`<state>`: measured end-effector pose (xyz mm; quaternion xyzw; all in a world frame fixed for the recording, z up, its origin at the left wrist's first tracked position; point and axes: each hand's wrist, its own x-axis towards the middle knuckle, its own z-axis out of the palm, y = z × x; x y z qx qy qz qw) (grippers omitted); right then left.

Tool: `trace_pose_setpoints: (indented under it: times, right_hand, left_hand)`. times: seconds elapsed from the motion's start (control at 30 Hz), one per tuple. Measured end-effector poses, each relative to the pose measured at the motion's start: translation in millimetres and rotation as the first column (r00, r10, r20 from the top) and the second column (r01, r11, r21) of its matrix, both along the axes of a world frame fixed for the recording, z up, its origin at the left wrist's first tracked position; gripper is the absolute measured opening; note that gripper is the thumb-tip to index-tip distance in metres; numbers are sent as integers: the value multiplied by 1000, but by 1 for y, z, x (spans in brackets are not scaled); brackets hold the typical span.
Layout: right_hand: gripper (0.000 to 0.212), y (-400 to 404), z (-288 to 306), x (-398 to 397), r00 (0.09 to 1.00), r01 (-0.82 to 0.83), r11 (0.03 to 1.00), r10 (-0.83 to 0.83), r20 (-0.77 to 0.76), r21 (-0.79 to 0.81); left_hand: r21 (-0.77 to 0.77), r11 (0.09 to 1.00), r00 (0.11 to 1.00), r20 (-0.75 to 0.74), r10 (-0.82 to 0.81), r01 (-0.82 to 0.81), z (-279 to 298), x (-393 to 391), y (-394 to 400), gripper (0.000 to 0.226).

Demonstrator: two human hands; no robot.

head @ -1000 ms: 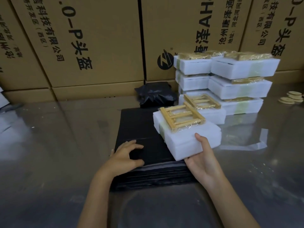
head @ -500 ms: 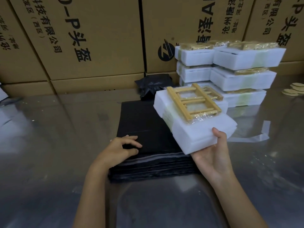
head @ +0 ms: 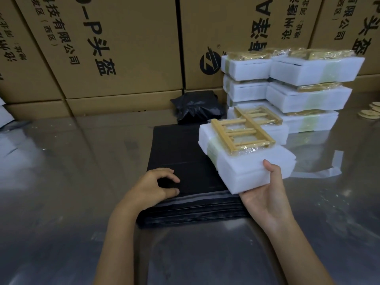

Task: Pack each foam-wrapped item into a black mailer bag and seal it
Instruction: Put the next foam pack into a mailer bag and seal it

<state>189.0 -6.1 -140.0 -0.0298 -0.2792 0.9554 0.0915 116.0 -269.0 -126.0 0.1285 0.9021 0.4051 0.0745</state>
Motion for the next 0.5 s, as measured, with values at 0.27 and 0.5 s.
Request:
trace_pose_setpoints:
  times: [0.27,0.5]
  right_hand:
    - [53,-4,2,1,1000,-20,998,19,10,54]
    - [53,1,1,0,1000,10,1000,-10,-9,-5]
  left_hand:
    - [-89,994,974,-223,41,-62,-3,1,10,19]
    - [-1,1000,971,-238,20,-21,2,3,2,45]
